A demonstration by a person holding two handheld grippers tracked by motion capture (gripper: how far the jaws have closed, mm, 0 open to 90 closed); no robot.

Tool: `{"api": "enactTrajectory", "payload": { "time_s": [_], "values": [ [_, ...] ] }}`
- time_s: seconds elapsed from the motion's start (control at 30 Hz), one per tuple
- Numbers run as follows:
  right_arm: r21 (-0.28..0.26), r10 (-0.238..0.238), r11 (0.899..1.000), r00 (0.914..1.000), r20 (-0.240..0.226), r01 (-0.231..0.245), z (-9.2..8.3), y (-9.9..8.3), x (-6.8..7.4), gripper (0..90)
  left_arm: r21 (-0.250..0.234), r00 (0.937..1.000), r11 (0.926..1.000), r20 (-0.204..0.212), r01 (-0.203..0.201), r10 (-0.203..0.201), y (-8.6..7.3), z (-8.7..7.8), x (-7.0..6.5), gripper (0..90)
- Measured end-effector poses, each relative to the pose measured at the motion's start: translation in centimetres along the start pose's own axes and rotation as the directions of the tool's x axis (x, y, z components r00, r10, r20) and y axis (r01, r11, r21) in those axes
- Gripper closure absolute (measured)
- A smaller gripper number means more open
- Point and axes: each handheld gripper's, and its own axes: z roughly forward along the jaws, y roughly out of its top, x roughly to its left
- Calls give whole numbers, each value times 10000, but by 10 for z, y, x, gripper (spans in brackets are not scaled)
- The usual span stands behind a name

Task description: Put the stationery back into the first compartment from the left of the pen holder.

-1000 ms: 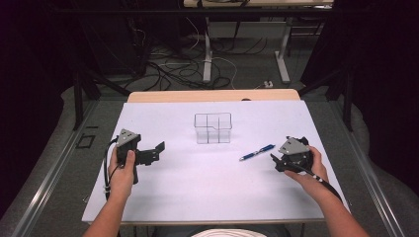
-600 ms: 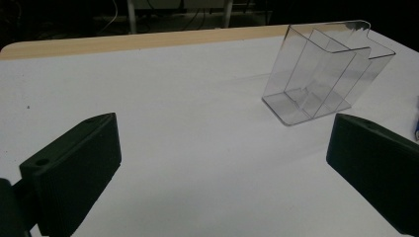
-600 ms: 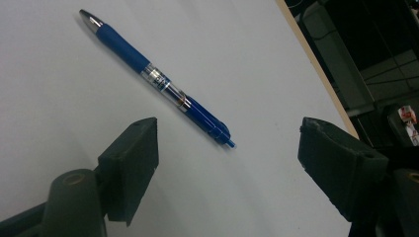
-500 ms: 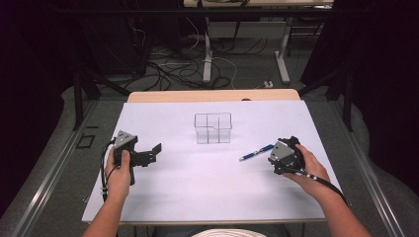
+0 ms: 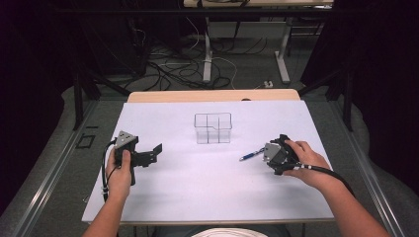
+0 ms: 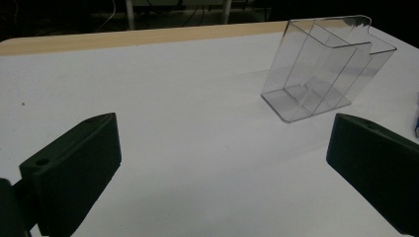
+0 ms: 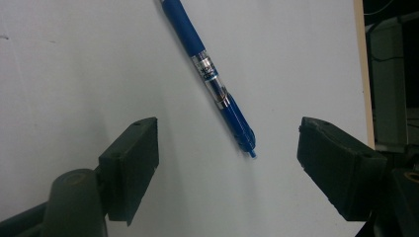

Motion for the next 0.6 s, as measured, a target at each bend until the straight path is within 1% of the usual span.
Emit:
{"api": "enactTrajectory", "payload": {
  "time_s": [0.03,0.1,0.13,0.17,0.2,0.23,0.27,0.3,0.37,0.4,0.43,0.5,0.53,0.6],
  "values": [
    [4,-237,9997,9996,-135,238,1,2,-3,239,-15,10000,10000,-7,1,-1,0,0,0,1],
    [82,-336,9994,9991,-262,338,1,5,-5,246,10,10000,10000,-4,-21,21,0,0,0,1],
    [148,-515,9985,9980,-378,521,0,7,-7,249,38,10000,10000,-6,-43,43,0,0,0,1],
    [205,-446,9987,9977,-512,457,0,8,-8,255,50,10000,10000,-15,-42,42,0,0,0,1],
    [166,-621,9979,9961,-620,632,0,10,-10,260,42,10000,10000,-40,-80,80,0,0,1,1],
    [181,-603,9979,9955,-725,618,0,11,-11,262,106,9999,9998,-52,-138,139,-1,0,1,1],
    [162,-764,9968,9936,-834,780,0,13,-13,267,118,9999,9999,-61,-118,119,-1,0,2,1],
    [223,-715,9970,9935,-884,738,-1,15,-14,276,108,9999,9999,-58,-118,119,-1,0,2,1],
    [276,-815,9960,9914,-1023,847,-1,17,-16,286,82,10000,9999,-58,-77,77,-1,1,2,1],
    [261,-928,9950,9893,-1128,964,-1,19,-19,291,77,10000,9999,-60,-73,73,-1,1,2,1],
    [360,-983,9940,9866,-1303,1038,-1,20,-21,298,88,9999,9999,-56,-89,90,-1,1,2,1],
    [454,-986,9932,9831,-1545,1068,-1,23,-24,317,83,9999,9999,-55,-106,107,-1,1,2,1],
    [411,-1124,9919,9803,-1623,1206,-1,25,-25,325,75,9999,9999,-51,-121,122,0,0,1,0],
    [447,-1229,9902,9769,-1747,1325,-1,27,-27,330,63,9999,9999,-43,-151,151,0,0,1,1]
  ]
}}
